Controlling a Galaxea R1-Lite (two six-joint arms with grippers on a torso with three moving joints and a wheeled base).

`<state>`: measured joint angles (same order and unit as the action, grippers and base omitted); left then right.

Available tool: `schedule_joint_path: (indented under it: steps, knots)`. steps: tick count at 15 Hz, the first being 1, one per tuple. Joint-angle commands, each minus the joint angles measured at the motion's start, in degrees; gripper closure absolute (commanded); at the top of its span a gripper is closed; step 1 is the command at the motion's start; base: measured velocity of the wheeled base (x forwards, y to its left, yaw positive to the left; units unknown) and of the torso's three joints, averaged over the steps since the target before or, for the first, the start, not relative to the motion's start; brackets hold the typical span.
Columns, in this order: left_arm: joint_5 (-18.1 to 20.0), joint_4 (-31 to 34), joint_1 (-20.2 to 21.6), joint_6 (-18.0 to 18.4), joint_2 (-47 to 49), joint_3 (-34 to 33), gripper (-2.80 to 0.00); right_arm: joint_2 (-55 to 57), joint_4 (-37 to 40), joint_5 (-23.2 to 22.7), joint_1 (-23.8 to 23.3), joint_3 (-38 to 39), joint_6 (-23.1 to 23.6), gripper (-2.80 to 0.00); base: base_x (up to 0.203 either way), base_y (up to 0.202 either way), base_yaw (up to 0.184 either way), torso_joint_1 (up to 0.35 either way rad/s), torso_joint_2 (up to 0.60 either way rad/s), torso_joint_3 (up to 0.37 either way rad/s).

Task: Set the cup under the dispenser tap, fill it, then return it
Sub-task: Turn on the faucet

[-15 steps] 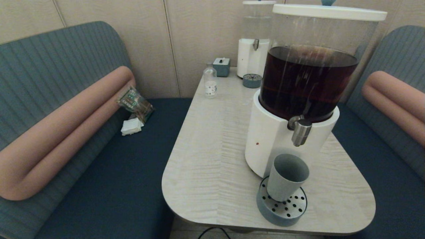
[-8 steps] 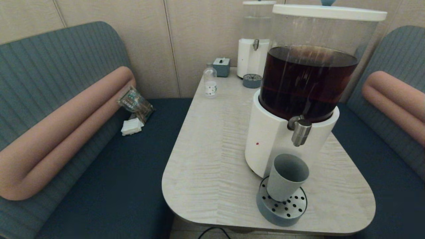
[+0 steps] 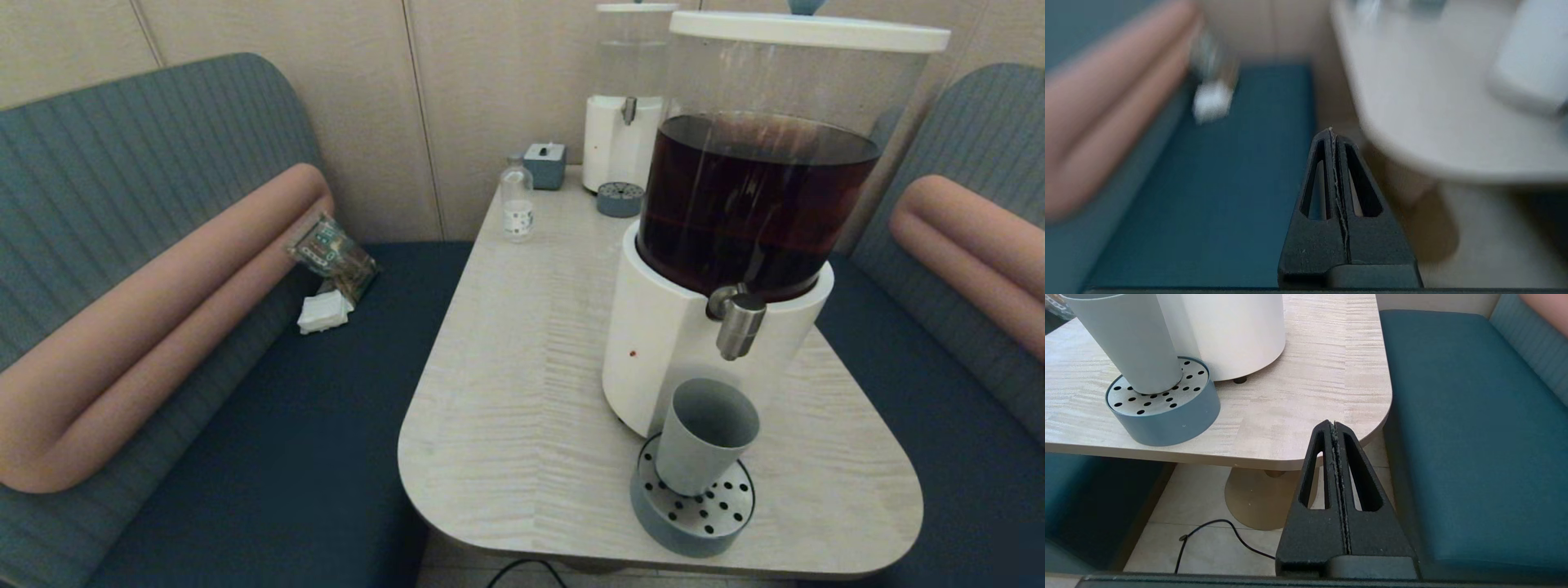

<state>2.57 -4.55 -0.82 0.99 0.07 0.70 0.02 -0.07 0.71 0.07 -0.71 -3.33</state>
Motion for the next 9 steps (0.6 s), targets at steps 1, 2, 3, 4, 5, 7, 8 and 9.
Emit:
schedule_joint_path:
  steps: [1,2,3,4,5,7,8,9]
  knots:
    - [-2.04,3.64,0.02,-0.12,-0.16,-0.56,0.00,-0.11,-0.01,0.00,0.01,0.00,0.02,0.00,0.000,0.000,0.000,0.000,0.00,0.000]
    - [-2.26,6.67,0.02,-0.47,-0.16,0.04,0.00,-0.11,-0.10,0.00,0.01,0.00,0.16,0.00,0.000,0.000,0.000,0.000,0.00,0.000]
    - [-2.31,7.01,0.03,-0.69,-0.16,0.27,0.00,-0.11,-0.10,-0.09,0.01,0.00,0.38,0.00,0.000,0.000,0.000,0.000,0.00,0.000]
    - [-2.32,6.92,0.03,-1.00,-0.16,0.27,0.00,-0.11,-0.10,-0.09,0.01,0.00,0.88,0.00,0.000,0.000,0.000,0.000,0.00,0.000]
    - [-2.48,6.79,0.03,-1.34,-0.16,0.17,0.00,-0.11,0.08,-0.09,0.01,-0.08,1.04,0.00,0.000,0.000,0.000,0.000,0.00,0.000]
    - [-2.57,4.18,0.03,-1.10,-0.16,-0.60,0.00,-0.11,0.34,-0.06,0.01,-0.08,0.52,0.00,0.000,0.000,0.000,0.000,0.00,0.000]
    - [-2.57,3.93,0.03,-1.08,-0.16,-0.70,0.00,-0.11,0.07,0.00,0.01,-0.08,0.43,0.00,0.000,0.000,0.000,0.000,0.00,0.000]
    - [-2.57,3.93,0.03,-1.18,-0.16,-0.75,0.00,-0.11,0.06,0.05,0.01,-0.31,0.36,0.00,0.000,0.000,0.000,0.000,0.00,0.000]
